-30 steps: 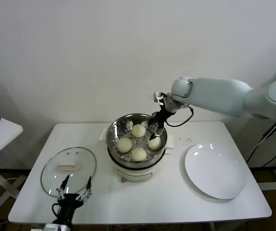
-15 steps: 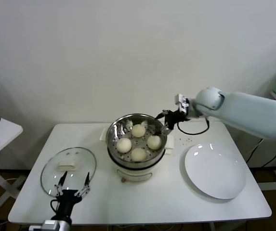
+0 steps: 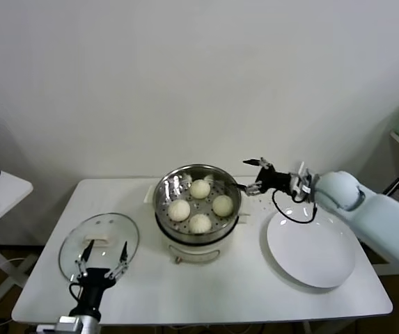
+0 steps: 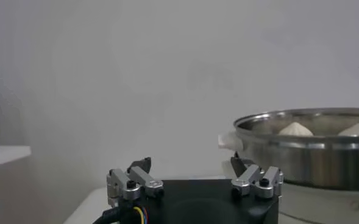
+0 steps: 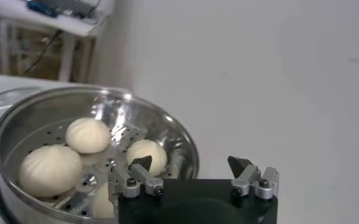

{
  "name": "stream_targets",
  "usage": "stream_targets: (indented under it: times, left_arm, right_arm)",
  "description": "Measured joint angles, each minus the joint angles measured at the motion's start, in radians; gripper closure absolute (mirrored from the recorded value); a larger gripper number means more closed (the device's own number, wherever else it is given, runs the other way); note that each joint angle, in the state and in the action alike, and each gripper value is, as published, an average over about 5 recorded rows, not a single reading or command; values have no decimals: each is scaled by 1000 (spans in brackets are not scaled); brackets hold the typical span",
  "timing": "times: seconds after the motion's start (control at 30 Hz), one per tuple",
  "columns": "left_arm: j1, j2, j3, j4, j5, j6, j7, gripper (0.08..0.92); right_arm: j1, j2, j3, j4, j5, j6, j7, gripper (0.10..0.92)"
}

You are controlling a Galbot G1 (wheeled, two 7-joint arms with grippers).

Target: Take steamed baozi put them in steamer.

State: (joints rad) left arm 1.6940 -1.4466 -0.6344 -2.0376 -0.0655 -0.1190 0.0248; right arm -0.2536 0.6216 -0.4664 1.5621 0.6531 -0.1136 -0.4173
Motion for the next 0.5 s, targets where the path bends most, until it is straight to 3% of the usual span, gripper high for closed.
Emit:
stream_targets:
  times: [0.23,0.5]
  left_arm:
    - [-5,6,-8,-9,-1,3,5,177]
    - [-11,13,-22,-18,-20,20,23,177]
  right_arm:
    - [-412,93,451,93,-116,47,46,203]
    - [-764,331,829,183,-228,115,56,203]
